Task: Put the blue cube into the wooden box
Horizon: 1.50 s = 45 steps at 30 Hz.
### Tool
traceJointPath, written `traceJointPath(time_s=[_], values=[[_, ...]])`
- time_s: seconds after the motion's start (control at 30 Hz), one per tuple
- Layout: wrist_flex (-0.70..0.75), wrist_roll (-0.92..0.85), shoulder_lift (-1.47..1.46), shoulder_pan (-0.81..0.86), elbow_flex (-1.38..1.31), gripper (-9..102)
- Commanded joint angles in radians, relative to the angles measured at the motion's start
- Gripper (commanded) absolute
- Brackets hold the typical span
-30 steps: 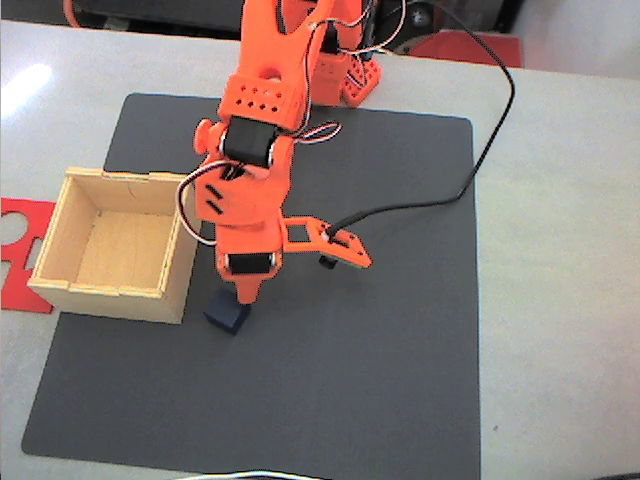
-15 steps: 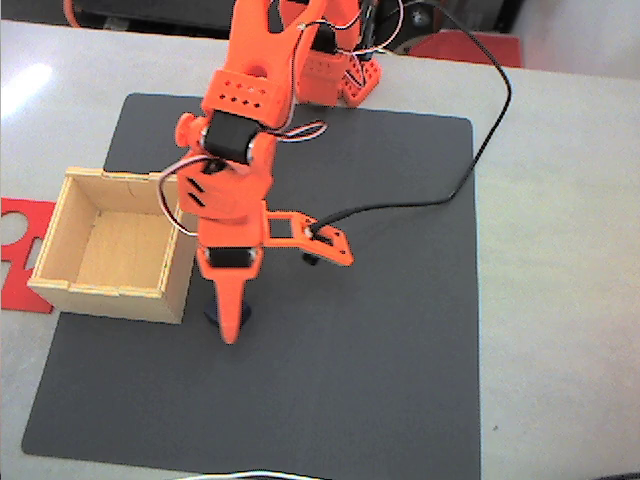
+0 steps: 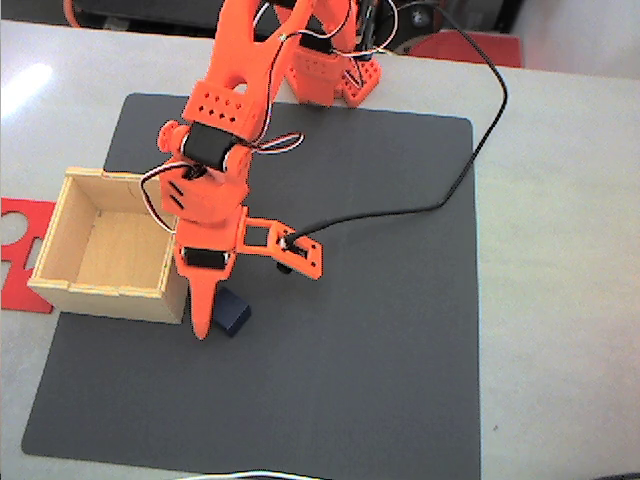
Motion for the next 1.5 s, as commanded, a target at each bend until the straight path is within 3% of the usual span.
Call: traceJointPath(time_s=[0.0,0.2,0.4,0.6,0.73,0.93,1.2,1.47], values=[[-0.029,0.008,0.0,-0.026,-0.006,25],[-0.054,0.008,-0.003,-0.064,-0.012,0],[-0.051,-0.003,-0.005,-0.091,-0.014,0],[-0.011,-0.021,0.006,-0.219,-0.031,0],[0.032,-0.044,0.003,-0.298,-0.06,19],[0.055,-0.067,-0.008,-0.313,-0.061,24],[0.198,-0.123,0.017,-0.321,-0.052,29],[0.17,-0.127,-0.012,-0.336,-0.052,29]])
